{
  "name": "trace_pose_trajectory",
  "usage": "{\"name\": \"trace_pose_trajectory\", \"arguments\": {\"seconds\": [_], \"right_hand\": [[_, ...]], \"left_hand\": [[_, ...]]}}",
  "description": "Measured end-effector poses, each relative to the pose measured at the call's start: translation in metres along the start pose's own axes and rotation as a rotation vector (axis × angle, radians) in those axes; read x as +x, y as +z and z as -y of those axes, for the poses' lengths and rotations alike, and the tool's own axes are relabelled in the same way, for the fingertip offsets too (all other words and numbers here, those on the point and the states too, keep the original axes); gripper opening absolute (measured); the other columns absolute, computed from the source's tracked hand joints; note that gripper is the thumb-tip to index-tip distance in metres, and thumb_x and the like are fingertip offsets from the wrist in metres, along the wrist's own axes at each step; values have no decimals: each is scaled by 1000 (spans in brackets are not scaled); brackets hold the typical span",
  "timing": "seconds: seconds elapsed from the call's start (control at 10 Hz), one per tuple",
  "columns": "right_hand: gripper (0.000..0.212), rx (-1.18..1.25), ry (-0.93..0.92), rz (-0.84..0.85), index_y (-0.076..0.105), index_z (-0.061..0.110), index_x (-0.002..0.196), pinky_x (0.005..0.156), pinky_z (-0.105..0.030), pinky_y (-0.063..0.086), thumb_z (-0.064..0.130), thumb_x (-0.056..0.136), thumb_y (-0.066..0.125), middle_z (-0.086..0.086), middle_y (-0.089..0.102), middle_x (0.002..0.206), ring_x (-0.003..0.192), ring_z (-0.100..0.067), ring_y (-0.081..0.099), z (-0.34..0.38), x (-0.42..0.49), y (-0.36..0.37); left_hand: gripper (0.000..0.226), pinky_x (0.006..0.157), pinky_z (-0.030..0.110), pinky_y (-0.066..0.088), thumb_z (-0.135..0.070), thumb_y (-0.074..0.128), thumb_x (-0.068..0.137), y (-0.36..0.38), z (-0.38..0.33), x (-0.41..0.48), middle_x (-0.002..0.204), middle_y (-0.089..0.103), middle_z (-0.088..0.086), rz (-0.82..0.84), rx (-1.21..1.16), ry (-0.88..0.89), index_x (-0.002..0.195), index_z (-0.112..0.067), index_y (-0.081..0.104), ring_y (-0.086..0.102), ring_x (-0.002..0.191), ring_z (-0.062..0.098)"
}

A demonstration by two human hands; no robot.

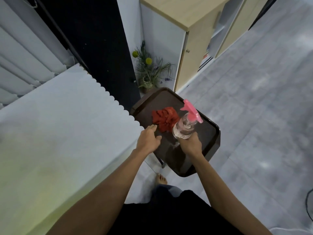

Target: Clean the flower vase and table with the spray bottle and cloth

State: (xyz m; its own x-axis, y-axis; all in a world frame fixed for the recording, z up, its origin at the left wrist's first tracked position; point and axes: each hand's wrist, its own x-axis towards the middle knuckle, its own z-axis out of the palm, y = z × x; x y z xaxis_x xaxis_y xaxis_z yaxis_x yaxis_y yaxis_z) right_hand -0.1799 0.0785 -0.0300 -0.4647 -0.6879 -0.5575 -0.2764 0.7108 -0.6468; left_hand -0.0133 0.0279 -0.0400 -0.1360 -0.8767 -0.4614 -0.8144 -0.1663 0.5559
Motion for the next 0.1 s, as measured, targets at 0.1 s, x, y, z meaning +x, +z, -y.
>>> {"name": "trace_pose_trajectory", "arguments": {"seconds": [0.1], "right_hand": [[38, -78, 7, 45, 55, 3, 131, 83, -33, 40, 15, 96, 57, -18, 66, 124, 115, -38, 62, -2, -34, 27]], "left_hand": [[60, 119, 38, 35, -26, 64, 95, -14, 21, -20, 156, 46, 8, -41, -21, -13, 150, -12, 44, 43, 143, 27]]}}
